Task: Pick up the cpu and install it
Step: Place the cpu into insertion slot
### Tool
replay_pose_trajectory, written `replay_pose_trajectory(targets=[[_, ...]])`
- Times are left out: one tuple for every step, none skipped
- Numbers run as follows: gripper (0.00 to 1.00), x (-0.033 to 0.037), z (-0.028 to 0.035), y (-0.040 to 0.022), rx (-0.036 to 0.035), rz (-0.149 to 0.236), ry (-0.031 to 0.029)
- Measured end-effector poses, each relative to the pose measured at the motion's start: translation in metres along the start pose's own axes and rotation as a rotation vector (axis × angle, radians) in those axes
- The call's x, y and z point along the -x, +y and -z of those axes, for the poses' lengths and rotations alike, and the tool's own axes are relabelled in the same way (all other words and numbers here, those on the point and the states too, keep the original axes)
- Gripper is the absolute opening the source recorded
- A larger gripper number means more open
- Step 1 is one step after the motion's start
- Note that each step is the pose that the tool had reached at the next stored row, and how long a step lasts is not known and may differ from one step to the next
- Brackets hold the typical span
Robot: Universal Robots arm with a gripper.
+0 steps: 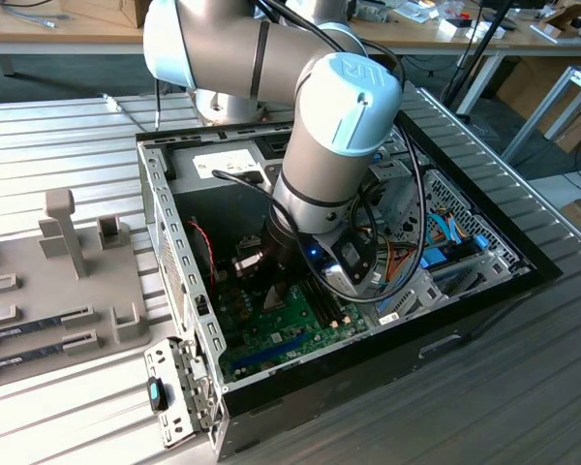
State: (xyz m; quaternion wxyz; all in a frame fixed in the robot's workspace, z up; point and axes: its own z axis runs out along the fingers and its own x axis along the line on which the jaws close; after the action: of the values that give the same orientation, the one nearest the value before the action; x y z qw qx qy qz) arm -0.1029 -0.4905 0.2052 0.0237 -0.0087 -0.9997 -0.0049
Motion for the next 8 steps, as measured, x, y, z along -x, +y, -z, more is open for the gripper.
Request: replay_pose_trajectory(targets=[[0.40,0.0000,0.0000,0.0000,0.0002,-0.005,-0.0001],[0.40,0.0000,0.0000,0.0000,0.0003,-0.005,-0.0001],[0.40,0.0000,0.0000,0.0000,0.0002,-0.006,-0.0001],[0.40,0.0000,0.0000,0.0000,0.0002,-0.005,0.0000],[0.40,0.0000,0.0001,0.0000,-0.0001,-0.002,0.0001],[0.40,0.0000,0.0001,-0.0001,-0.0006,0.004,0.0001],[0.40,0.0000,0.0001,-0.0001,-0.0012,0.015,0.0002],[0.40,0.0000,0.0001,0.0000,-0.0016,0.024,0.0002]])
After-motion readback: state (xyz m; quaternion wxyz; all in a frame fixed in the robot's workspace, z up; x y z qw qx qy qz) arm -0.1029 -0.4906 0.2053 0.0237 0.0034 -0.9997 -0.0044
